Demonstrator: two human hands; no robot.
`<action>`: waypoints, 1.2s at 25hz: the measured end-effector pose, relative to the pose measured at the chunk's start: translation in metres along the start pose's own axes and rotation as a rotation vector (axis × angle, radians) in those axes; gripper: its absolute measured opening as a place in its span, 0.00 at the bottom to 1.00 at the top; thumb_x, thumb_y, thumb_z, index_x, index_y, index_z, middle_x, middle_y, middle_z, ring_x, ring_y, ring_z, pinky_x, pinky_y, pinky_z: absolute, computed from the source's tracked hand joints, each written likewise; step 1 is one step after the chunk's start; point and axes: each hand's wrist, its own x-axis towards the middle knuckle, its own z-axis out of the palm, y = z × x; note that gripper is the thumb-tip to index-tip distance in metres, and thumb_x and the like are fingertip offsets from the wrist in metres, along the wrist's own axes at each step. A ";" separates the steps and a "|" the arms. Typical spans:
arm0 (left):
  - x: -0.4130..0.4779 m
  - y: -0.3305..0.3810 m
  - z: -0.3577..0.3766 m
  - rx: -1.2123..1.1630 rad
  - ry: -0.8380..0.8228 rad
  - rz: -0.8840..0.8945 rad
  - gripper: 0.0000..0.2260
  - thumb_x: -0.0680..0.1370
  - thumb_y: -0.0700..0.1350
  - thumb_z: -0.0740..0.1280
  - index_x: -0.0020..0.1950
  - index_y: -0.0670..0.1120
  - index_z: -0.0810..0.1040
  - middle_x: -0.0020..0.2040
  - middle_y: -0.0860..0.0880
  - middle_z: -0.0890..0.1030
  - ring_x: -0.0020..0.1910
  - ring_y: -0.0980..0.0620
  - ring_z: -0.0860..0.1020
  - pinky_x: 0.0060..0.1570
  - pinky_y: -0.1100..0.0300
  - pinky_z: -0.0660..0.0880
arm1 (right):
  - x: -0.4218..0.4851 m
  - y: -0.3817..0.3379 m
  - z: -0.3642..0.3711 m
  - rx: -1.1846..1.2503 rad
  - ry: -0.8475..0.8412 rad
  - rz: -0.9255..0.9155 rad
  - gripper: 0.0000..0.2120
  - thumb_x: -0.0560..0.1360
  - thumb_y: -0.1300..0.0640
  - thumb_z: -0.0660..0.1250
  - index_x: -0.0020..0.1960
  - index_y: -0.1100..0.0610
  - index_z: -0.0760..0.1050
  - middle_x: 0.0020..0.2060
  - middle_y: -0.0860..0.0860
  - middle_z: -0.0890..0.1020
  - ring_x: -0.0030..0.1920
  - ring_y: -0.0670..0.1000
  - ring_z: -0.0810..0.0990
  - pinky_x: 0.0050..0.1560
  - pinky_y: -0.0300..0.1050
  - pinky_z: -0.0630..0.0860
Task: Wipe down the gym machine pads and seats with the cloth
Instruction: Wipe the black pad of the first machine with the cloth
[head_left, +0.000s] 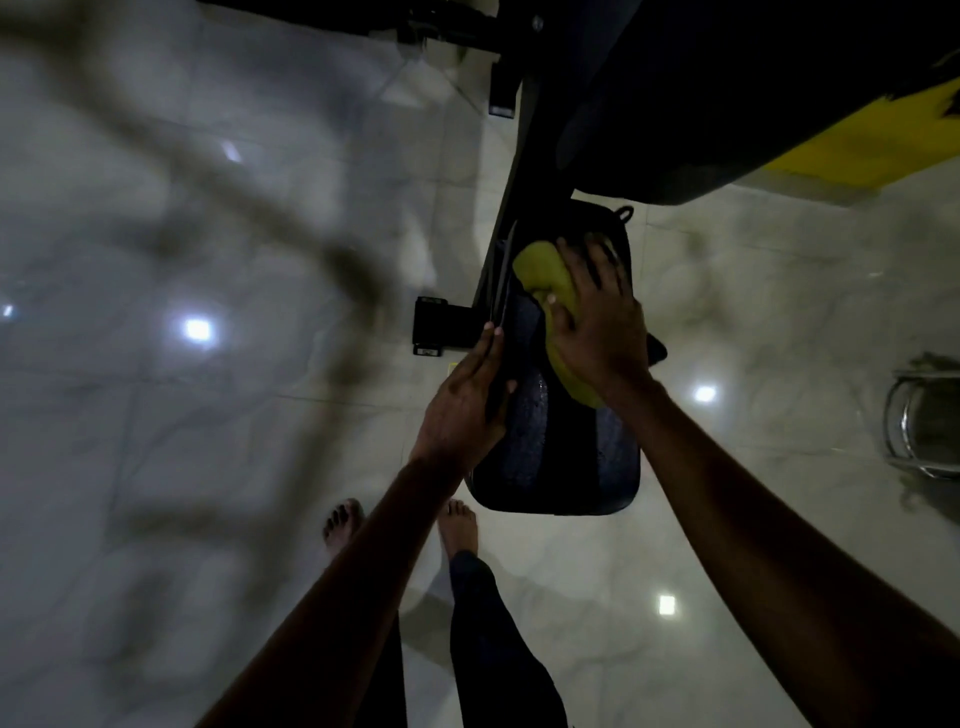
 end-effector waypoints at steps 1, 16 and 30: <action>-0.002 0.000 0.001 0.014 0.003 -0.012 0.29 0.83 0.47 0.61 0.81 0.46 0.53 0.81 0.50 0.54 0.75 0.51 0.65 0.64 0.65 0.65 | 0.009 0.003 -0.002 0.033 0.019 0.038 0.30 0.79 0.46 0.58 0.80 0.46 0.57 0.78 0.52 0.60 0.77 0.59 0.60 0.67 0.63 0.71; 0.030 0.009 0.012 0.153 0.049 0.049 0.34 0.77 0.42 0.65 0.80 0.38 0.53 0.80 0.43 0.51 0.79 0.50 0.50 0.77 0.48 0.57 | -0.005 0.020 -0.006 0.233 0.071 0.258 0.32 0.78 0.49 0.60 0.80 0.49 0.57 0.80 0.51 0.58 0.77 0.57 0.60 0.65 0.59 0.73; 0.064 0.021 0.016 0.212 0.029 -0.086 0.31 0.81 0.46 0.66 0.80 0.40 0.56 0.80 0.42 0.55 0.79 0.45 0.54 0.76 0.48 0.58 | -0.027 0.059 -0.014 0.820 0.003 0.345 0.27 0.81 0.53 0.60 0.79 0.49 0.59 0.76 0.52 0.64 0.71 0.57 0.71 0.68 0.49 0.69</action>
